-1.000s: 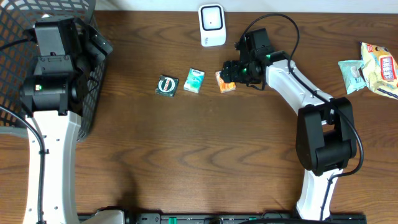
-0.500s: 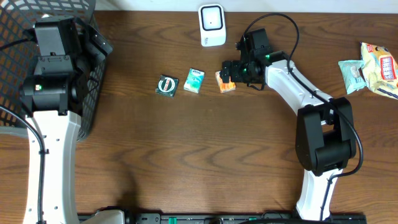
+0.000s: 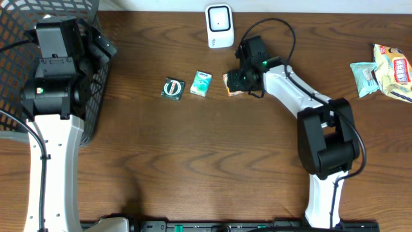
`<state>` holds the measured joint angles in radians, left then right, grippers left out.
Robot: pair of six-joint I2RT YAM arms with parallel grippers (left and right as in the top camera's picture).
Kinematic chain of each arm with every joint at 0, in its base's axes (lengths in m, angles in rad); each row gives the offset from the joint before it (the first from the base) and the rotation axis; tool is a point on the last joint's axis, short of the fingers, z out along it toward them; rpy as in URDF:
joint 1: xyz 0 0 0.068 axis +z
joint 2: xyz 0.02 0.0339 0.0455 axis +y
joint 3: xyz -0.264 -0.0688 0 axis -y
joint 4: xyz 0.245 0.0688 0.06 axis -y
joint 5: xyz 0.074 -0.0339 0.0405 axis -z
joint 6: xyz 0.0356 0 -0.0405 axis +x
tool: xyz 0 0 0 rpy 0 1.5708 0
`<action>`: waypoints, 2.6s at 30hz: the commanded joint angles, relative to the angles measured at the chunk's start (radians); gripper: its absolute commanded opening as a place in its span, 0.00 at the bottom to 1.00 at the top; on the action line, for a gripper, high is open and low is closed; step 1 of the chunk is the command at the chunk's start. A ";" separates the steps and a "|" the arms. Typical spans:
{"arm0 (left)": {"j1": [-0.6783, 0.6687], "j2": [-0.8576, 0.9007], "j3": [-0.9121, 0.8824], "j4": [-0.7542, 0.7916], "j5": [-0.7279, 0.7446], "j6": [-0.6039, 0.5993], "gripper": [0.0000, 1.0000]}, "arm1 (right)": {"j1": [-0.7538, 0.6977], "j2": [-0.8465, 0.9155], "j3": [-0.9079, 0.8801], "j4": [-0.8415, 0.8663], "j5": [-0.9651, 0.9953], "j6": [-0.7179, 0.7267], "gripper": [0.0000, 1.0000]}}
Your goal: Scan the item barcode
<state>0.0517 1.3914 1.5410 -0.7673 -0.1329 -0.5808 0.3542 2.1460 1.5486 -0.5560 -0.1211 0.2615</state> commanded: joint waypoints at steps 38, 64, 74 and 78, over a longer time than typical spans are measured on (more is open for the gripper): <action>0.004 -0.005 0.002 -0.003 -0.002 -0.012 0.98 | -0.295 0.039 0.001 -0.001 -1.312 -0.286 0.01; 0.004 -0.005 0.002 -0.003 -0.002 -0.012 0.98 | -0.308 0.039 0.001 0.003 -1.436 -0.060 0.01; 0.004 -0.005 0.002 -0.003 -0.002 -0.012 0.98 | -0.307 0.039 0.001 0.020 -1.332 -0.061 0.01; 0.004 -0.005 0.002 -0.003 -0.002 -0.012 0.98 | -0.305 0.039 0.001 0.035 -1.329 -0.061 0.01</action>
<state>0.0517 1.3914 1.5410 -0.7673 -0.1329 -0.5804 0.0525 2.1693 1.5520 -0.5262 -1.4563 0.1947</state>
